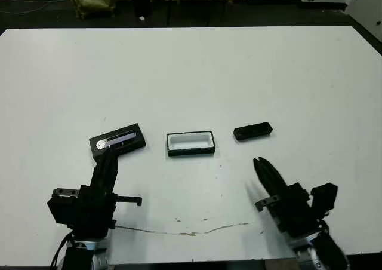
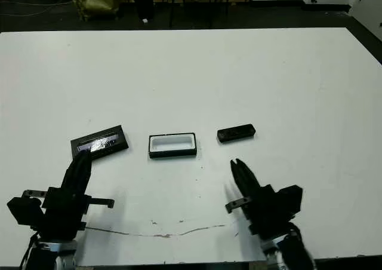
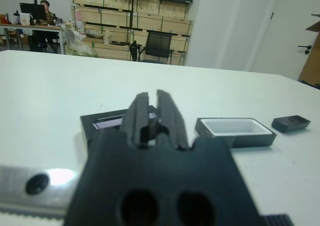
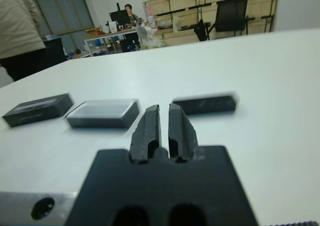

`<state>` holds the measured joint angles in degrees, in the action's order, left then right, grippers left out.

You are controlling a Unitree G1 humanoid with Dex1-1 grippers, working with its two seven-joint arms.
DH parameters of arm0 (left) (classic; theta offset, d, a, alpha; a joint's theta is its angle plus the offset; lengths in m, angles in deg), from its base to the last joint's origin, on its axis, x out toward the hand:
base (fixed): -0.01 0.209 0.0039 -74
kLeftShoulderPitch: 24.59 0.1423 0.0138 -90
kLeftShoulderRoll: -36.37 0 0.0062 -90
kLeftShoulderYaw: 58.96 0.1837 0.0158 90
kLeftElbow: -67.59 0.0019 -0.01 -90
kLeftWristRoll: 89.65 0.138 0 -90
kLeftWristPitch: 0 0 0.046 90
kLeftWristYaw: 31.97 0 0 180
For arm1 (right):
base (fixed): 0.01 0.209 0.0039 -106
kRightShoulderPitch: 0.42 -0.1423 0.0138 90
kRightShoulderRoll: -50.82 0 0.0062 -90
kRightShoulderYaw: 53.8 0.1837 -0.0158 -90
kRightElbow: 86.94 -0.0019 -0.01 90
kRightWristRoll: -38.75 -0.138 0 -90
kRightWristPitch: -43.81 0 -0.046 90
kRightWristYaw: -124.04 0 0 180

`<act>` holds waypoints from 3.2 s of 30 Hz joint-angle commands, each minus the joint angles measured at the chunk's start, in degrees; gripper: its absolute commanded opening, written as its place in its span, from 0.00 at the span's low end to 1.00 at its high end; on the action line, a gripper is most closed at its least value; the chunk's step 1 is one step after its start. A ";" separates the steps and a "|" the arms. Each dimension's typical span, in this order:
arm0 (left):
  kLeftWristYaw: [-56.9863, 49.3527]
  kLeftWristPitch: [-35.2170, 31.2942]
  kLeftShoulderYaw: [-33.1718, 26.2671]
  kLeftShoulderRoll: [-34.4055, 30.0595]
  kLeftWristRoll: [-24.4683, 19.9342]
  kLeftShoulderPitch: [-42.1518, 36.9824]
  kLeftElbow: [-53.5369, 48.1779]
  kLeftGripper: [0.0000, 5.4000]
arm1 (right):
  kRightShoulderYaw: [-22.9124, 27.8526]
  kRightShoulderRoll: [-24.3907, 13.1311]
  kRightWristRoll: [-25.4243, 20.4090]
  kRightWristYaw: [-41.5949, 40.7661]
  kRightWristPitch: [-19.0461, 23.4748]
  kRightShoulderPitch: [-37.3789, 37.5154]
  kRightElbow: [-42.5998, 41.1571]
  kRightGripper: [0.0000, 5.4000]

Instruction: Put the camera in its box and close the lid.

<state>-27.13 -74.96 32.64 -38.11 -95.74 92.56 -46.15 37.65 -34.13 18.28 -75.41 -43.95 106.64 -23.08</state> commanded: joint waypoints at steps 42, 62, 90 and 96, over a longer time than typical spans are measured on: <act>5.98 -20.65 -7.09 -9.78 -3.69 -10.27 -12.06 0.00 | -19.21 -19.76 32.57 -30.69 -6.37 -71.84 72.51 0.00; 6.78 -19.18 -6.94 -9.76 -4.04 -9.55 -11.02 0.00 | -24.54 -19.66 40.06 -35.31 -3.53 -67.65 68.96 0.00; 6.51 -18.96 -5.91 -9.56 -3.45 -8.84 -11.10 0.00 | -24.89 -22.01 41.21 -39.59 -2.10 -62.95 64.61 0.00; 6.41 -19.02 -5.79 -9.54 -3.21 -8.75 -11.09 0.00 | -24.76 -22.42 41.15 -40.09 -0.77 -62.26 63.47 0.00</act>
<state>-20.65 -93.60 26.79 -47.60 -99.27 83.00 -58.07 12.88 -55.80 59.51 -114.72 -45.50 42.92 40.57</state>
